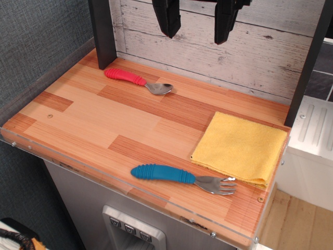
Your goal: Move orange towel to front left corner of table
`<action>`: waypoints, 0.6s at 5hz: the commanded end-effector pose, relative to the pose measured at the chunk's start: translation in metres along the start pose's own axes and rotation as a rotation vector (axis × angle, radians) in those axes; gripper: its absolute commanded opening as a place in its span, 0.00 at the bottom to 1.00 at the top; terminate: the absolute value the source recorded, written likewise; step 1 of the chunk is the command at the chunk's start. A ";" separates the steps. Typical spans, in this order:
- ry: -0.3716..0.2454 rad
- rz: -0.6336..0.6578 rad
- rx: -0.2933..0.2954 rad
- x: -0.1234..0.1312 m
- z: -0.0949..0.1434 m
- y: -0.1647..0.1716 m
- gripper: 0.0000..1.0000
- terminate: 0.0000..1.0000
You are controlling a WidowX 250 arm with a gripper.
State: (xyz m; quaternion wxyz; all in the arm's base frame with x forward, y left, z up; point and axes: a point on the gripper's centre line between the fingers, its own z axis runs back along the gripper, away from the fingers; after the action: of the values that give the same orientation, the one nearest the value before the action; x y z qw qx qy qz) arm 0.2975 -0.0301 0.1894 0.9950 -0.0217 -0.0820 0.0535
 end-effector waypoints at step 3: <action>0.055 0.039 0.040 0.005 -0.054 -0.032 1.00 0.00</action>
State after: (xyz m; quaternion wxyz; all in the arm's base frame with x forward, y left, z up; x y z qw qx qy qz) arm 0.3128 -0.0627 0.1244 0.9966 0.0008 -0.0306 0.0765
